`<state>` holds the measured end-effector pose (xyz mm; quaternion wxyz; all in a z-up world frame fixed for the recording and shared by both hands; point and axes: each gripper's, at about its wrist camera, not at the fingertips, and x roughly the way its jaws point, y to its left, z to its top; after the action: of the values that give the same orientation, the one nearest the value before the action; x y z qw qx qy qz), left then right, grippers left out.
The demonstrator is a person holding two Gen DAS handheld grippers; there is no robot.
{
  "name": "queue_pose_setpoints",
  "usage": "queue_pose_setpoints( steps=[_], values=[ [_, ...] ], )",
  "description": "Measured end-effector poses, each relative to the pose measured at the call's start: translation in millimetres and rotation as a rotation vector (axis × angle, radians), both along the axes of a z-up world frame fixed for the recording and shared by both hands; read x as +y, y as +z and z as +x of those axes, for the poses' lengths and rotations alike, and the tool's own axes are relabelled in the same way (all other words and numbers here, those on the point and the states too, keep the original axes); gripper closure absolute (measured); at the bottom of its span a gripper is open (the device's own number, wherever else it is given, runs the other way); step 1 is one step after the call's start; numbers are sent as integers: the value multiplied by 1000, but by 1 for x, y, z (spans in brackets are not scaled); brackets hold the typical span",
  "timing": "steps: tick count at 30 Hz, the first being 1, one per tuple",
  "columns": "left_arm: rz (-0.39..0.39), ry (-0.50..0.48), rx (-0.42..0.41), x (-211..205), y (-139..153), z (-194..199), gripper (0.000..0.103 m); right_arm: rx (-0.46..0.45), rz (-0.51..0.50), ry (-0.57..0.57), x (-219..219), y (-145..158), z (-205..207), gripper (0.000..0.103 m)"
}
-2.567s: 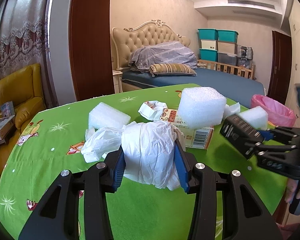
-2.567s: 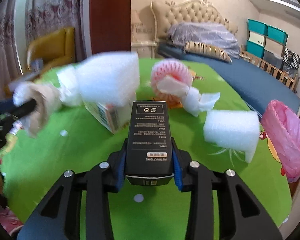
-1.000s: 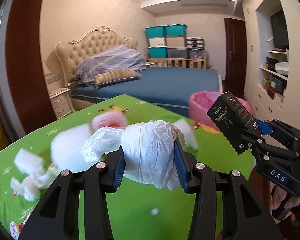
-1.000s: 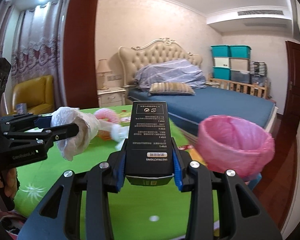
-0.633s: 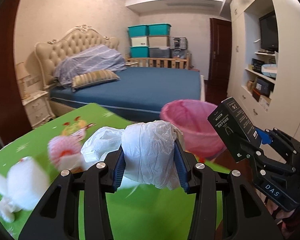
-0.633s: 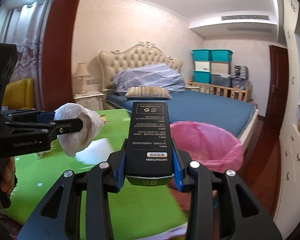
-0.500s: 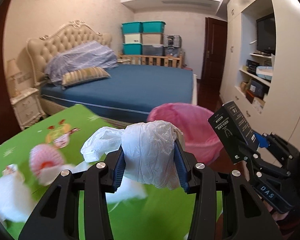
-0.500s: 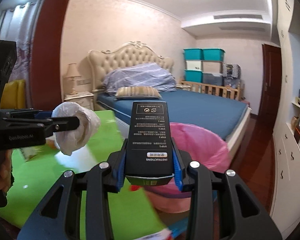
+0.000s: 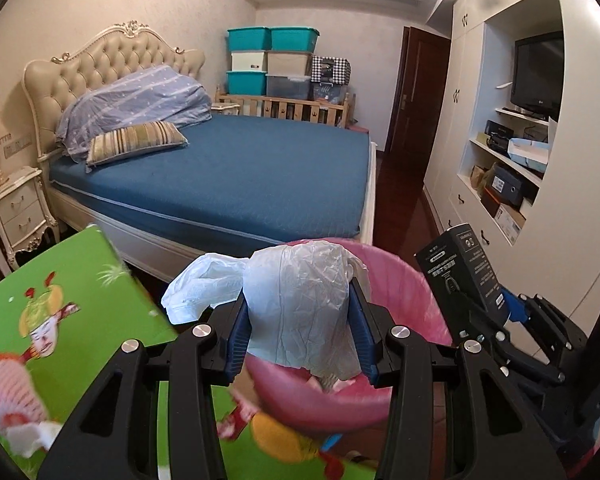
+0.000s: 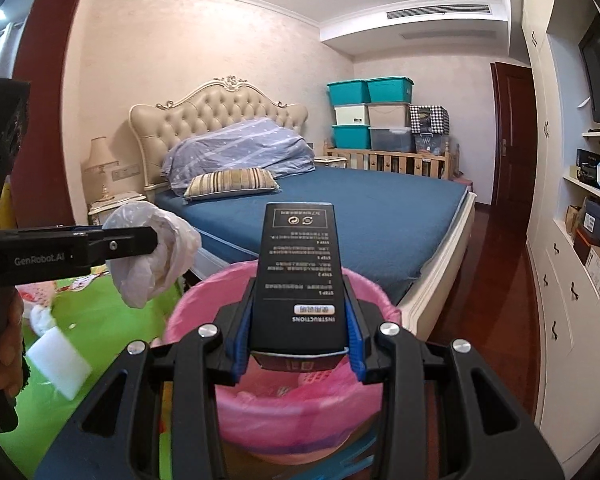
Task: Collect trash
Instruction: 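Open the left tool over the basket to drop the tissue while the right tool drops the black box, then move both tools back over the table toward the remaining trash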
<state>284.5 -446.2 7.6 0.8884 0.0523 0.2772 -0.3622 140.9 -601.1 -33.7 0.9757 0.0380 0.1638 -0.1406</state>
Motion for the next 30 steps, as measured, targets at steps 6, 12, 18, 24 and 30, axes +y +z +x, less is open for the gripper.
queue_pose_setpoints(
  steps=[6, 12, 18, 24, 30],
  values=[
    [-7, -14, 39, -34, -3, 20, 60, 25, -7, -8, -19, -11, 18, 65],
    [-16, 18, 54, -38, -8, 28, 14, 31, 6, 10, -25, -25, 28, 35],
    [-8, 52, -4, 4, -2, 12, 12, -8, 29, 7, -23, -19, 4, 35],
    [-13, 109, -50, 71, 1, -26, 12, -58, 25, 39, 15, -4, -36, 35],
    [18, 154, -87, 136, -3, -60, 12, -18, 9, 99, 68, -13, -49, 34]
  ],
)
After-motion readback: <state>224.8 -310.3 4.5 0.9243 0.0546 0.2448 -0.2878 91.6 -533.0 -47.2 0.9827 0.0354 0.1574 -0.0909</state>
